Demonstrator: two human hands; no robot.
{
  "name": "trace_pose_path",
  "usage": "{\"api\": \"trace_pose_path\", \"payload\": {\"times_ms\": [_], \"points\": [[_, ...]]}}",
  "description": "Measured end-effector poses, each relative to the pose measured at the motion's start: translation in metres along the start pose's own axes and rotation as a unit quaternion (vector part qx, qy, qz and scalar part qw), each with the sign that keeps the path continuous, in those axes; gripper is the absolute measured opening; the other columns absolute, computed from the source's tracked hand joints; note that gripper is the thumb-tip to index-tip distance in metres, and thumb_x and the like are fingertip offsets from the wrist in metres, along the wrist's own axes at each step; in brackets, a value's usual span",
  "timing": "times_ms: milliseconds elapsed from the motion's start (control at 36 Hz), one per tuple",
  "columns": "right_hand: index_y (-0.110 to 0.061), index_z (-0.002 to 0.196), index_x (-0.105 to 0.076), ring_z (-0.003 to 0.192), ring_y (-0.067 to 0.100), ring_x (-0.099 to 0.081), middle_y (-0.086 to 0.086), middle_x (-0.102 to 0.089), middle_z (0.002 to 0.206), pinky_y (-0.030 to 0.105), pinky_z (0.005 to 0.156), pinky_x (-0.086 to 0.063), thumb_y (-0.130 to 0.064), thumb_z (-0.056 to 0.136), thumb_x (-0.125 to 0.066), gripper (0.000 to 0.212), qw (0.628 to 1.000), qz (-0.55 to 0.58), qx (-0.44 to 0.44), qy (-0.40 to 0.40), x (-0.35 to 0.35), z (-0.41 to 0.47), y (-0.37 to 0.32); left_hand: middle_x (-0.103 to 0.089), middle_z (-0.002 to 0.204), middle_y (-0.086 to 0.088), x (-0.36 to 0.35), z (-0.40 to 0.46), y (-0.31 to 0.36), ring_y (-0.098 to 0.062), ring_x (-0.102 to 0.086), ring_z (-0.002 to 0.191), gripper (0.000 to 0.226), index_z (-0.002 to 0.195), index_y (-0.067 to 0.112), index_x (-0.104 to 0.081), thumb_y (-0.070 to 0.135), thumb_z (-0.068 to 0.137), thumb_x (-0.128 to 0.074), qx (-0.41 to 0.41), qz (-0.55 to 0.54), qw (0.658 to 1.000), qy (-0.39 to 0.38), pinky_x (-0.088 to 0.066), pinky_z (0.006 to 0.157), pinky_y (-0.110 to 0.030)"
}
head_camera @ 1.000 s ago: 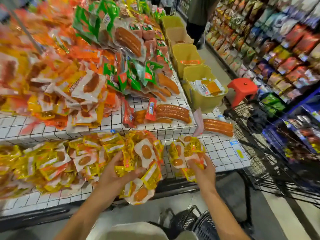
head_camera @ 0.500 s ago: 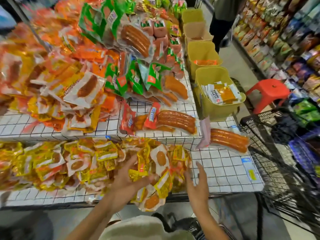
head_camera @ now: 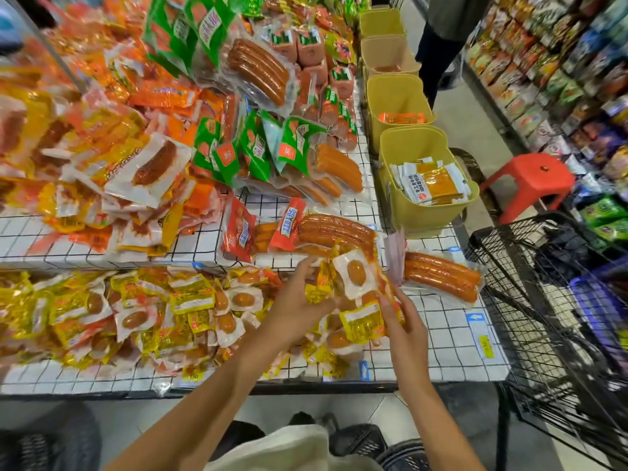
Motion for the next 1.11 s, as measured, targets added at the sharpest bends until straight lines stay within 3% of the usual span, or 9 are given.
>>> {"api": "trace_pose_path", "payload": {"times_ms": [83, 167, 250, 333, 417, 528, 667, 806, 1111], "points": [[-0.038, 0.138, -0.058, 0.12, 0.009, -0.062, -0.007, -0.066, 0.132, 0.035, 0.095, -0.056, -0.046, 0.097, -0.065, 0.043, 0.992, -0.107, -0.018, -0.061, -0.004, 0.008, 0.026, -0.027, 0.154, 0.003, -0.009, -0.005, -0.011, -0.014, -0.029, 0.142, 0.079, 0.154, 0.026, -0.024, 0.027, 0.09, -0.071, -0.084, 0.152, 0.983, 0.053, -0.037, 0.114, -0.039], [-0.026, 0.145, -0.049, 0.123, 0.017, -0.06, 0.001, -0.063, 0.132, 0.044, 0.105, -0.05, -0.03, 0.098, -0.067, 0.051, 0.976, -0.189, -0.01, -0.107, -0.006, 0.013, 0.051, -0.011, 0.163, 0.005, -0.026, -0.011, -0.033, -0.013, -0.009, 0.15, 0.078, 0.157, 0.028, -0.018, 0.03, 0.094, -0.064, -0.162, 0.247, 0.955, -0.019, -0.03, 0.119, -0.04], [-0.04, 0.144, -0.047, 0.123, 0.003, -0.059, -0.021, -0.062, 0.131, 0.025, 0.103, -0.05, -0.029, 0.097, -0.068, 0.052, 0.977, -0.181, 0.015, -0.112, -0.005, 0.009, 0.052, 0.02, 0.165, 0.009, -0.046, -0.015, -0.055, -0.018, 0.021, 0.152, 0.083, 0.158, 0.038, 0.001, 0.041, 0.097, -0.056, -0.152, 0.335, 0.926, -0.088, -0.017, 0.122, -0.046], [-0.039, 0.143, -0.05, 0.12, 0.007, -0.063, -0.015, -0.067, 0.129, 0.027, 0.099, -0.053, -0.025, 0.098, -0.068, 0.05, 0.976, -0.169, 0.032, -0.131, -0.005, 0.009, 0.047, 0.025, 0.164, 0.005, -0.056, -0.014, -0.068, -0.025, 0.033, 0.148, 0.082, 0.158, 0.039, 0.003, 0.051, 0.097, -0.051, -0.136, 0.395, 0.903, -0.097, -0.015, 0.123, -0.052], [-0.027, 0.147, -0.046, 0.127, 0.015, -0.059, -0.005, -0.062, 0.136, 0.041, 0.105, -0.051, -0.02, 0.098, -0.068, 0.055, 0.975, -0.171, 0.03, -0.136, -0.005, 0.01, 0.052, 0.028, 0.163, 0.002, -0.057, -0.013, -0.079, -0.03, 0.026, 0.15, 0.08, 0.157, 0.043, 0.005, 0.059, 0.097, -0.046, -0.082, 0.398, 0.906, -0.115, -0.017, 0.123, -0.053], [-0.035, 0.151, -0.035, 0.134, 0.0, -0.045, -0.019, -0.046, 0.142, 0.017, 0.106, -0.044, -0.023, 0.095, -0.071, 0.067, 0.973, -0.2, 0.042, -0.11, -0.011, 0.003, 0.051, 0.026, 0.164, 0.0, -0.056, -0.015, -0.08, -0.027, 0.018, 0.153, 0.072, 0.156, 0.046, -0.002, 0.058, 0.099, -0.045, -0.085, 0.405, 0.904, -0.109, -0.027, 0.119, -0.045], [-0.022, 0.157, -0.027, 0.138, -0.002, -0.043, 0.0, -0.038, 0.153, 0.023, 0.112, -0.043, -0.028, 0.095, -0.072, 0.077, 0.971, -0.196, 0.043, -0.129, -0.019, -0.001, 0.047, 0.014, 0.167, -0.006, -0.056, -0.02, -0.067, -0.03, 0.015, 0.153, 0.068, 0.155, 0.038, -0.016, 0.053, 0.097, -0.049, -0.083, 0.452, 0.883, -0.096, -0.039, 0.115, -0.045], [-0.024, 0.159, -0.025, 0.133, -0.015, -0.039, -0.002, -0.038, 0.15, -0.001, 0.1, -0.033, -0.022, 0.093, -0.072, 0.08, 0.963, -0.222, 0.059, -0.142, -0.016, -0.003, 0.042, 0.012, 0.167, -0.002, -0.052, -0.022, -0.063, -0.03, 0.019, 0.153, 0.064, 0.148, 0.029, -0.034, 0.057, 0.093, -0.051, -0.133, 0.476, 0.868, -0.054, -0.034, 0.117, -0.043], [-0.027, 0.158, -0.027, 0.137, 0.0, -0.044, -0.001, -0.038, 0.151, 0.023, 0.112, -0.043, -0.034, 0.097, -0.068, 0.074, 0.958, -0.238, 0.063, -0.146, -0.015, -0.003, 0.045, 0.001, 0.169, 0.003, -0.042, -0.011, -0.077, -0.02, 0.006, 0.155, 0.069, 0.157, 0.033, -0.018, 0.059, 0.098, -0.043, -0.133, 0.475, 0.862, -0.118, -0.032, 0.119, -0.041]]}}
Point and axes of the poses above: each hand's wrist, its own z-axis towards the middle knuckle, its own x-axis out of the back of the hand, y = z × x, the point moved 1 cm from there along z, towards the middle knuckle
